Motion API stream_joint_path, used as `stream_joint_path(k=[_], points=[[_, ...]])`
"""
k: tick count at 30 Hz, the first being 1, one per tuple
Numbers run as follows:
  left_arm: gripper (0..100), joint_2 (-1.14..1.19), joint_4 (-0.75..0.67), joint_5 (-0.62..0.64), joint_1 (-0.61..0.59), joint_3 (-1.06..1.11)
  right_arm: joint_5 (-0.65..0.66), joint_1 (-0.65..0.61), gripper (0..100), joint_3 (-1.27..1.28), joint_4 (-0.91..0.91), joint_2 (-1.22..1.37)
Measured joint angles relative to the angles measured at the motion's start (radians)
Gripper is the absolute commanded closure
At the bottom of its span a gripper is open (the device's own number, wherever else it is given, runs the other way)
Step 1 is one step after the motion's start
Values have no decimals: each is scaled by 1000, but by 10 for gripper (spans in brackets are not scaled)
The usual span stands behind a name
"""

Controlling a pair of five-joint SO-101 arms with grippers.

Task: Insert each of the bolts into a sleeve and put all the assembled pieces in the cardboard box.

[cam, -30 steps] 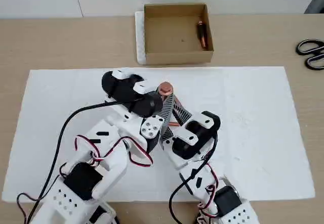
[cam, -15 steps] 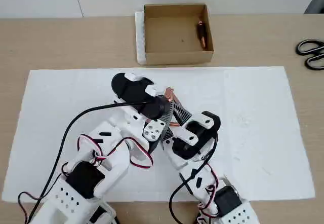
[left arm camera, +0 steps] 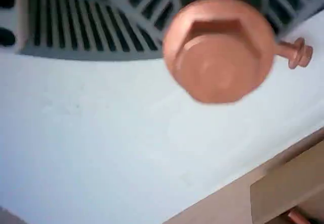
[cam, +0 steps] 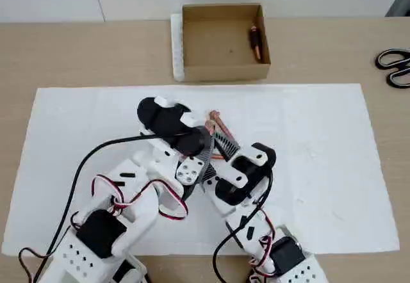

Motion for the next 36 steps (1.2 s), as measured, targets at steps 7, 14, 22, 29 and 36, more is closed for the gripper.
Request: stream_joint_path(k=[7, 14, 22, 29, 36], points=[[881, -21, 135, 6, 9, -29, 0, 3, 995, 0, 0, 2], [878, -20, 147, 5, 9, -32, 0, 5, 995, 0, 0, 2], [877, -20, 247, 3, -83, -130, 0, 5, 995, 0, 0, 2], [877, -20, 262, -2, -269, -215, 0, 5, 995, 0, 0, 2], [877, -20, 262, -2, -571, -218, 0, 78, 995, 0, 0, 2]])
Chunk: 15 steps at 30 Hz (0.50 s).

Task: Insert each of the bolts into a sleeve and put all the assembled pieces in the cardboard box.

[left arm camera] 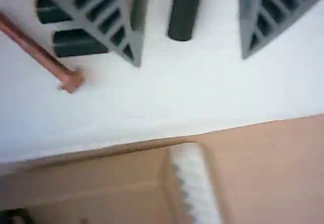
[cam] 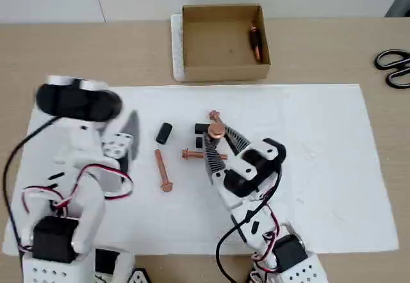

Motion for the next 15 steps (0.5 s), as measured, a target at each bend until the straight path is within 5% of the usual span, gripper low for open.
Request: stream_joint_path(k=[5, 15], points=[[877, 0, 37, 0, -215, 0, 17, 89, 995, -6, 11, 0], [877, 0, 354, 0, -476, 0, 186, 192, 996, -313, 269, 78]])
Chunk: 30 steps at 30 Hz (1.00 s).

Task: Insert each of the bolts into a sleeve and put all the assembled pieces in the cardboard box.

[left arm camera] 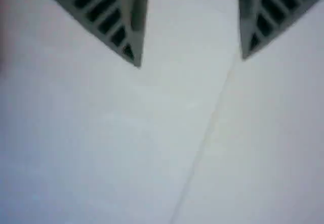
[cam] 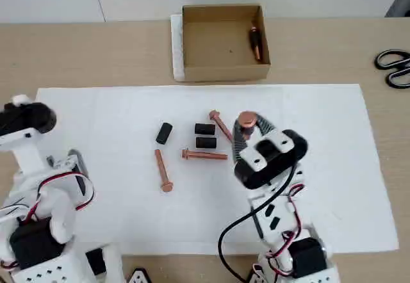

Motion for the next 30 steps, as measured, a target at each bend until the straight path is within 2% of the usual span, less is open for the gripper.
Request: stream_joint_path(k=[3, 8, 11, 18, 23, 30], points=[[877, 0, 43, -18, -66, 0, 5, 46, 996, -170, 6, 110], [877, 0, 63, -215, -180, 0, 5, 75, 996, -526, 6, 385], [877, 0, 72, -273, -249, 0, 5, 83, 996, -707, 6, 562], [878, -2, 75, -384, -364, 52, 5, 80, 996, -968, 6, 947], [878, -2, 75, -416, -482, 87, 5, 83, 996, -1111, 6, 1227], [878, -2, 75, -419, -562, 87, 5, 91, 995, -1387, 5, 1654]])
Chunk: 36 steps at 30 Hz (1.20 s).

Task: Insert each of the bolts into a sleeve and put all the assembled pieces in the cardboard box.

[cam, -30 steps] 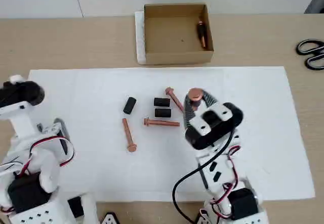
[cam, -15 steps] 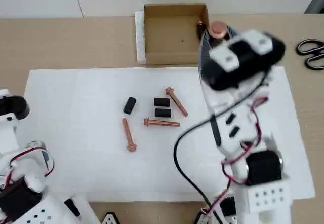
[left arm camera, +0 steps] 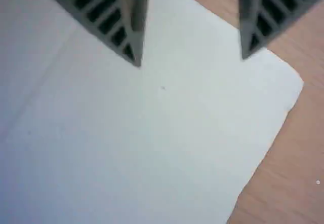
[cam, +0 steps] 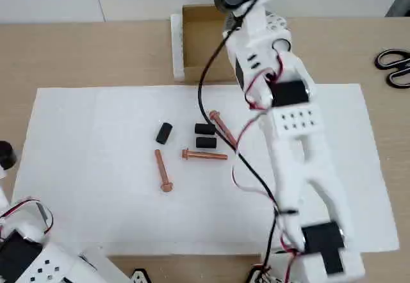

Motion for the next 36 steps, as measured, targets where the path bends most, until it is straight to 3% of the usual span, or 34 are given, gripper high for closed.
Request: stream_joint_path(k=[8, 17, 29, 36], points=[[878, 0, 0, 0, -84, 0, 0, 84, 995, -367, -176, 551], [880, 0, 0, 0, -106, 0, 0, 95, 995, -710, -186, 1019], [878, 0, 0, 0, -106, 0, 0, 95, 990, -810, -192, 1126], [878, 0, 0, 0, -106, 0, 0, 95, 756, -812, -176, 1126]])
